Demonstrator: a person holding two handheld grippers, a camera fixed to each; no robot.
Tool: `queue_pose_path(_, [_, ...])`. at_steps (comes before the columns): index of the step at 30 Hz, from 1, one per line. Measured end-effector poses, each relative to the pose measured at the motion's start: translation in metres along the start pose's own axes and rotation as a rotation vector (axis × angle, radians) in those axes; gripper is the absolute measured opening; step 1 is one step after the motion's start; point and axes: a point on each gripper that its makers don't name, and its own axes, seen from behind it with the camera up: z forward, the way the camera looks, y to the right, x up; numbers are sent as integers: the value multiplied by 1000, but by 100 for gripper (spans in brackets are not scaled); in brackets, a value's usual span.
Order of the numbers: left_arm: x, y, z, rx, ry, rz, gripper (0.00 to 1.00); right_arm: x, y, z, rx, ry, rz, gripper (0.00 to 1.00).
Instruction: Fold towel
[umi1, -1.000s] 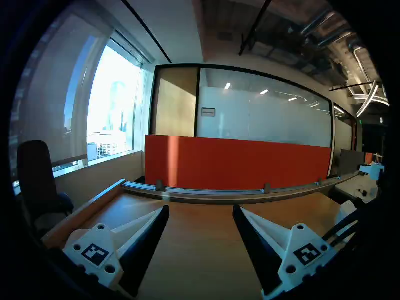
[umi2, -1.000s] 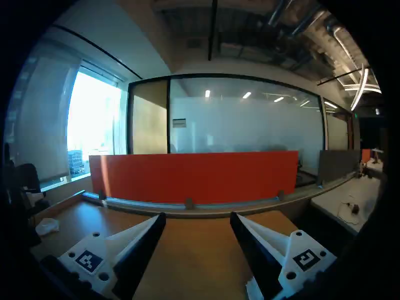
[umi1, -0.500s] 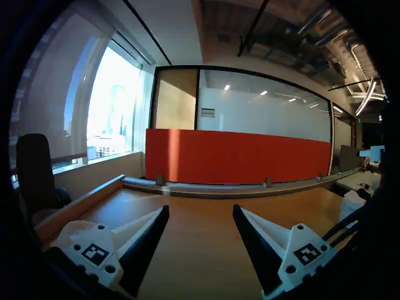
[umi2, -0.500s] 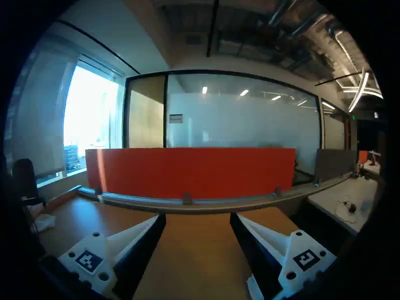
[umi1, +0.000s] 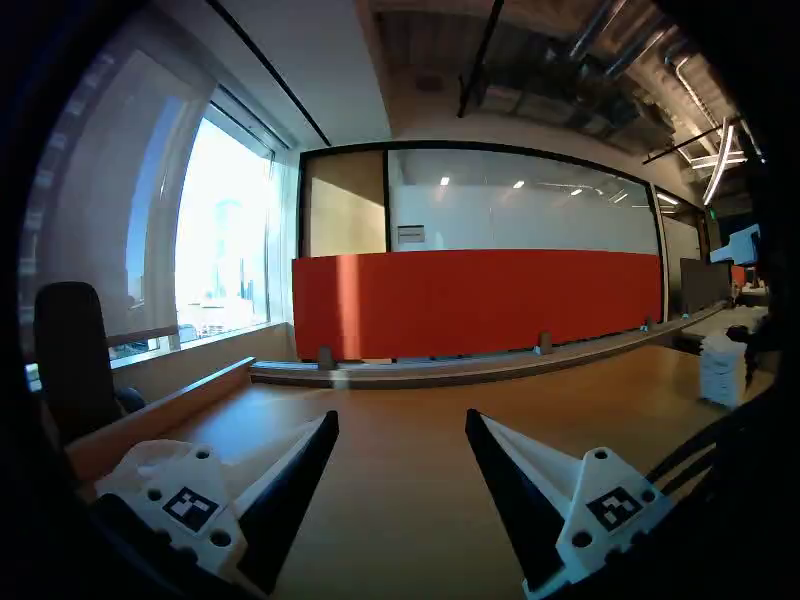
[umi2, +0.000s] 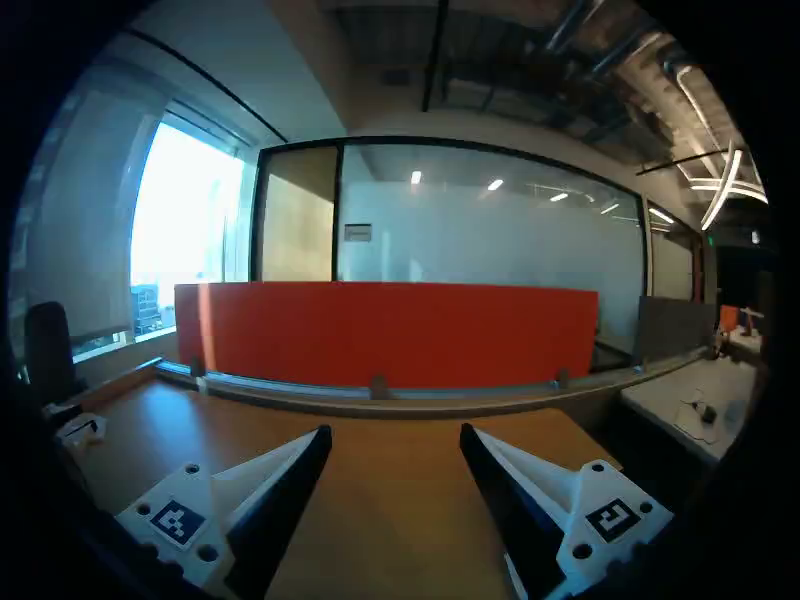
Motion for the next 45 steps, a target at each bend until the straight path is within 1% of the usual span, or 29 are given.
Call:
queue_pose_path(5, [-16,1,-1,-1,13,14,94,-12,-14,4,18,-9,-30,99])
queue_pose_path(11, [-30,2,-1,6,25,-1,94,-21,-27,5,45,-11,-47,100])
queue_pose_path(17, [-41,0,-1,13,24,-15,94,-22,-27,7,43,-6,-51,100])
queue_pose_path(24, [-49,-8,0,30,29,-39,94,-24,-28,9,46,-2,-43,100])
queue_pose_path(29, [-54,-11,0,40,17,-41,94,-26,-29,10,48,-6,-43,100])
queue_pose_path(38, [-58,-10,0,37,8,-39,94,-24,-33,14,59,-5,-42,100])
queue_pose_path(45, [-60,-10,1,42,6,-37,94,-22,-34,13,67,4,-45,100])
